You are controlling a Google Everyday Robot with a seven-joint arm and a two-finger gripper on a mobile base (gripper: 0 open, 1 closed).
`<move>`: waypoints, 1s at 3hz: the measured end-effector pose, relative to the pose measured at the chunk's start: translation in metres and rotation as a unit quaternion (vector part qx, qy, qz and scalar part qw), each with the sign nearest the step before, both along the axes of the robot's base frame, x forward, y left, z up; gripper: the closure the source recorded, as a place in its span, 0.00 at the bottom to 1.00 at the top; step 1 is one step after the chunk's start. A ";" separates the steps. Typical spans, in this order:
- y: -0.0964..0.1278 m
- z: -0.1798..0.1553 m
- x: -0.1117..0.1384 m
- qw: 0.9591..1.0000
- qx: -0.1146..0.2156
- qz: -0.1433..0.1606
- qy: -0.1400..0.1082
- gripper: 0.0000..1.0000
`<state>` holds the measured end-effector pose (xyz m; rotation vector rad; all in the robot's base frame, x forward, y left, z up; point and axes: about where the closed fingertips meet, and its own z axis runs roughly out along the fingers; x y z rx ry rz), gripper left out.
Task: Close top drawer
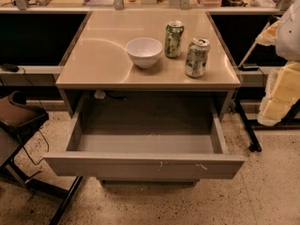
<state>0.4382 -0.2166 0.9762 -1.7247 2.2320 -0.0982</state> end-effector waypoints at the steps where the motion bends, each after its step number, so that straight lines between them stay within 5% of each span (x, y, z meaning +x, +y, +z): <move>1: 0.005 0.007 0.004 1.000 -0.001 -0.003 -0.008 0.00; 3: 0.054 -0.032 -0.051 0.995 0.045 0.073 -0.048 0.00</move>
Offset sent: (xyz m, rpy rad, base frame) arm -0.0707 0.0376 -0.1242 0.0077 0.1126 0.1612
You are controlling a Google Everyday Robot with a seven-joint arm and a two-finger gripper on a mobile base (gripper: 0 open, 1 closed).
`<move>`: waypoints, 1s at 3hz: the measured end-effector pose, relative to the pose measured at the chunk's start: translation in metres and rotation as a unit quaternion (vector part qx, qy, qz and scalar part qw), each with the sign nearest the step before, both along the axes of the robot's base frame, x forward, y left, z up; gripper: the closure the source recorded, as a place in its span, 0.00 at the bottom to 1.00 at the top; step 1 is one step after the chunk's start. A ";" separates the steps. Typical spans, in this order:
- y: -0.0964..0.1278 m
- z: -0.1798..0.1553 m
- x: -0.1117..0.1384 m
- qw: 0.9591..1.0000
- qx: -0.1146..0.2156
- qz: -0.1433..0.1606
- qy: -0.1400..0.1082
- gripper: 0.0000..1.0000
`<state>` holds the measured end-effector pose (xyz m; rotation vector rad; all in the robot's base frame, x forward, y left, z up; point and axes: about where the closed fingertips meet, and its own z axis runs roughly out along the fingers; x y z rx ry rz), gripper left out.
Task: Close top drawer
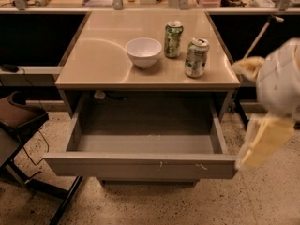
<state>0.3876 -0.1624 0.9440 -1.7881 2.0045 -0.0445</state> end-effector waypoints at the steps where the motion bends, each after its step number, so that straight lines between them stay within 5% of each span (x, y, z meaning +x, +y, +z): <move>1: 0.031 -0.045 -0.032 0.998 0.053 0.013 -0.008 0.00; 2: 0.052 -0.129 -0.066 0.996 0.073 0.024 0.051 0.00; 3: 0.061 -0.242 -0.111 0.981 0.084 0.026 0.176 0.00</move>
Offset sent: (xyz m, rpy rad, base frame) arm -0.2528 0.0411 -0.4581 0.1217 0.8350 0.0074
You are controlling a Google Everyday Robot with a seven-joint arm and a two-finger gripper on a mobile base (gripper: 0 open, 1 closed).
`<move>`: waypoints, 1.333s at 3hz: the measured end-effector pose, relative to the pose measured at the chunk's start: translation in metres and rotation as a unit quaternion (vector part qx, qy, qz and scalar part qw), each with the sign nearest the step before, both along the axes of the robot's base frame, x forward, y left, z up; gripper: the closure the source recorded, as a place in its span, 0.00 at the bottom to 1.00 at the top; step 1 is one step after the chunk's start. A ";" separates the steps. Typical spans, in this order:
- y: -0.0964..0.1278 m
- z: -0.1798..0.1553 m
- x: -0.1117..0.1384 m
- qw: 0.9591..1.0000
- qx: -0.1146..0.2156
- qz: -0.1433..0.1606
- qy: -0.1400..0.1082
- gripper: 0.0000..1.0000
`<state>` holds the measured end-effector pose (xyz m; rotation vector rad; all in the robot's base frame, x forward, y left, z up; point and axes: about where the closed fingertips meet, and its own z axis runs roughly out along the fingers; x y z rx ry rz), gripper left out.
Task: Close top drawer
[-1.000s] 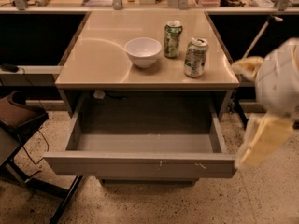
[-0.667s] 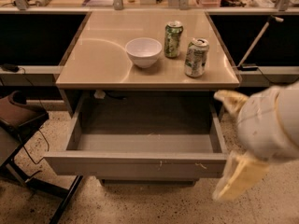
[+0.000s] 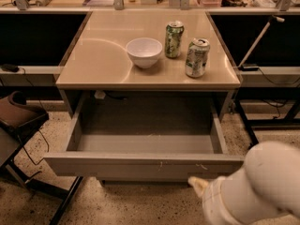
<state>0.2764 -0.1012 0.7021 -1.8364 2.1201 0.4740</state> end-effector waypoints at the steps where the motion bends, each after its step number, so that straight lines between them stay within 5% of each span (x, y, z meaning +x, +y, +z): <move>1: -0.012 -0.116 -0.053 0.991 -0.021 -0.014 0.129 0.00; 2: -0.028 -0.199 -0.085 0.974 -0.044 -0.056 0.215 0.00; 3: -0.051 -0.230 -0.058 0.965 -0.063 -0.115 0.228 0.00; 4: -0.082 -0.205 0.017 0.967 -0.068 -0.186 0.163 0.00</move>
Offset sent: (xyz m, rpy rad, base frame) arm -0.1192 -0.0415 -0.3005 -0.1364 0.6821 -0.2967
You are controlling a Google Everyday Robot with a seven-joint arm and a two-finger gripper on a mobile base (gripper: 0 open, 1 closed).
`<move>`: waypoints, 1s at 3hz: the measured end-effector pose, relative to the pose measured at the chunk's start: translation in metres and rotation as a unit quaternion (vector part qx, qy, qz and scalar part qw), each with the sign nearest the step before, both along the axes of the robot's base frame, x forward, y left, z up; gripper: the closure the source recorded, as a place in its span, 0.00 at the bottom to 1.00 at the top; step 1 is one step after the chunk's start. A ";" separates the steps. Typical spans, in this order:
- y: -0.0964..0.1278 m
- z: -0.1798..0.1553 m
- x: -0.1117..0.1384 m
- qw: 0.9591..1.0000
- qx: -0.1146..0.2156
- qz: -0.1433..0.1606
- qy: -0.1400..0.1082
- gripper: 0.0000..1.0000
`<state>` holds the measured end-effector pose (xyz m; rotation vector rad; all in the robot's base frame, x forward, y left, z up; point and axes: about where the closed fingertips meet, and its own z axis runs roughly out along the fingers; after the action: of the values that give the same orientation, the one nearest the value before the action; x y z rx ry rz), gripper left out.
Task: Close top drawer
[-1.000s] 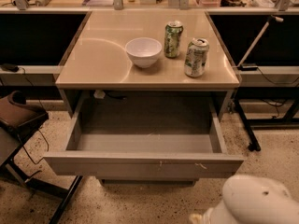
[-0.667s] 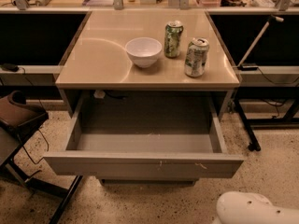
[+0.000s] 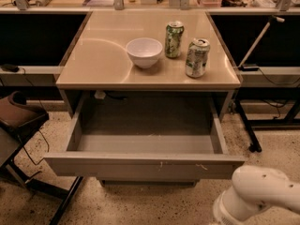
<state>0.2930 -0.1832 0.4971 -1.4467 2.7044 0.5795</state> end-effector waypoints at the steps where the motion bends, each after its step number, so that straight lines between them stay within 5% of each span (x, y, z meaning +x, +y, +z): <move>1: -0.036 0.069 0.070 0.995 -0.042 -0.039 -0.087 0.00; 3: -0.038 0.121 0.120 0.989 -0.059 -0.038 -0.132 0.00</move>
Offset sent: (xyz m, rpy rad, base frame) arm 0.1815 -0.0711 0.2169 -0.2167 -0.4451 -0.1219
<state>0.4135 -0.2212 0.6181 -1.3291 2.6063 0.2075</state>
